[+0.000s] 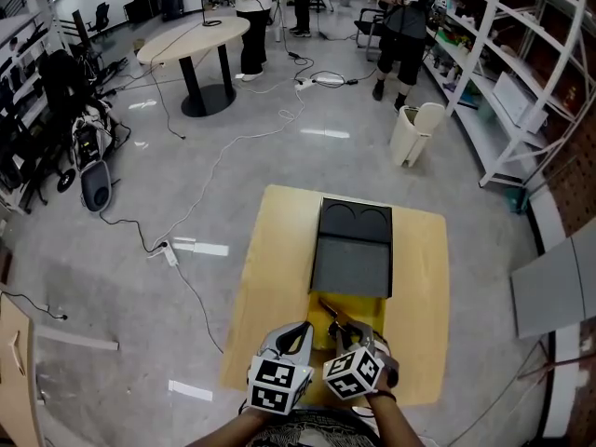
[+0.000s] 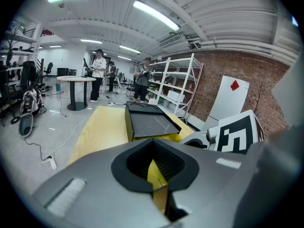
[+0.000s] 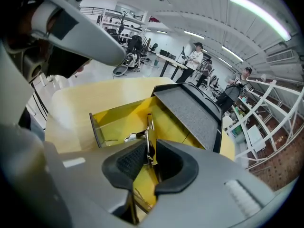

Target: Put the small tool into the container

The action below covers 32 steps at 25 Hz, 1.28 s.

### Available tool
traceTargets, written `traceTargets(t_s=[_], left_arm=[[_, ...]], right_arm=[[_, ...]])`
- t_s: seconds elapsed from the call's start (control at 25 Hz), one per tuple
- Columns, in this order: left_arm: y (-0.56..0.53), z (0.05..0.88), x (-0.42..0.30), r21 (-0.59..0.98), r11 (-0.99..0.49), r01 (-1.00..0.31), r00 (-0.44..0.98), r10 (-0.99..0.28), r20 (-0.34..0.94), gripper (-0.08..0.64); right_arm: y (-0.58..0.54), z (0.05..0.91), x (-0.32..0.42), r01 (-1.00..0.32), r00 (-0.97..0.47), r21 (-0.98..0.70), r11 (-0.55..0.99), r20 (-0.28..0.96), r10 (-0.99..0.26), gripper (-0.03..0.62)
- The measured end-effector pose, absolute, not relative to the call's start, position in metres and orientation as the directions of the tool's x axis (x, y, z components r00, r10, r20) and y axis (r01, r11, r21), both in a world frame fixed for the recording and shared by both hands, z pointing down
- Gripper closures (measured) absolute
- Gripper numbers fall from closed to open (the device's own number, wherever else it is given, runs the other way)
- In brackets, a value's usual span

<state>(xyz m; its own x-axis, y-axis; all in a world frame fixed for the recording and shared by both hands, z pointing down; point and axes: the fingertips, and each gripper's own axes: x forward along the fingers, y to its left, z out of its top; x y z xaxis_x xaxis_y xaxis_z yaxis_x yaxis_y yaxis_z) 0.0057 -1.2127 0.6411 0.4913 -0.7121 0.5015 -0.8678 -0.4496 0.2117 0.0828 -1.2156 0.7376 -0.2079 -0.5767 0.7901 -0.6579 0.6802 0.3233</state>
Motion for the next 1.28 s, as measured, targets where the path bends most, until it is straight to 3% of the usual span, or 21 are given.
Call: traceTargets(t_s=[0.8,1.08,1.28], left_arm=[[-1.050,0.581,-0.036,0.197,-0.524,-0.828,0.549,-0.690,0.472,0.557],[-0.963,0.556,-0.023,0.183,-0.559,-0.809,0.574,-0.684,0.450,0.555],[-0.894,0.551,-0.006,0.176,-0.581,-0.795,0.591,-0.677,0.438,0.555]], right_arm=[[-1.050,0.665,0.035,-0.774,-0.224,0.251,0.581,0.750,-0.622,0.535],[-0.970,0.607,0.041,-0.876,-0.320,0.071,0.477,0.655,-0.685,0.567],[-0.904,0.575,0.051,-0.900,-0.340,0.034,0.435,0.570,-0.748,0.586]])
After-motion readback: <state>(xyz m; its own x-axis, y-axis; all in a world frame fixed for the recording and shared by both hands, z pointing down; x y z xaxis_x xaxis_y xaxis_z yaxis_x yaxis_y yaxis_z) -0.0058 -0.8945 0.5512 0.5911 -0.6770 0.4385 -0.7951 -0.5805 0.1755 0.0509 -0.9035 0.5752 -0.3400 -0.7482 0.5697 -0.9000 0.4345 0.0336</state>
